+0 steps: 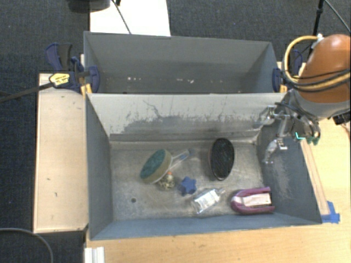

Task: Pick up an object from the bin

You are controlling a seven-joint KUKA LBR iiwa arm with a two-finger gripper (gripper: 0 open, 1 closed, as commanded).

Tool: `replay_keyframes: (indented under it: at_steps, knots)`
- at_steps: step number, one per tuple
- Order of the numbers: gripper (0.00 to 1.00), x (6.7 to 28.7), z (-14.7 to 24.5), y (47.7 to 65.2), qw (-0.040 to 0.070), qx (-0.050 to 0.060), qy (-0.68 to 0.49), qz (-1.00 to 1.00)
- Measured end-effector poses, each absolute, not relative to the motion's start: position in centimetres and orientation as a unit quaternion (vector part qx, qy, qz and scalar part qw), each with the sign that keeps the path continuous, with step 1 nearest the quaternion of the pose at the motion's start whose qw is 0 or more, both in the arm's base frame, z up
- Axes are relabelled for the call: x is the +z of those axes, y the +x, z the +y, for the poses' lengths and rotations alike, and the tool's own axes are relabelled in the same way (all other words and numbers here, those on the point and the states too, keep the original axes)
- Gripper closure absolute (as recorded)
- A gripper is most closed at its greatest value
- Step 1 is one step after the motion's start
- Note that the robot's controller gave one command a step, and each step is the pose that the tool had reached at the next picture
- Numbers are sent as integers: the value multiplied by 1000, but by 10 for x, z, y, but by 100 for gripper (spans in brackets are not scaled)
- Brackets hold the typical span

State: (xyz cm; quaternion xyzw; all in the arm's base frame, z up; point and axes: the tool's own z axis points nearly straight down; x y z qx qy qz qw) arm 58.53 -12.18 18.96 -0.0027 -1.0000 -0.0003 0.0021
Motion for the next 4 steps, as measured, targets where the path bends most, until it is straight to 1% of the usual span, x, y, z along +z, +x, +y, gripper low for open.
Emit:
replay_keyframes:
  at_steps: [1,2,3,4]
  knots:
    - [0,150,-56,587,0,-2,70,-998]
    - [0,73,6,587,-4,-1,83,-997]
    - [0,104,138,578,-4,-3,127,-992]
    - [0,80,125,576,-1,0,63,-998]
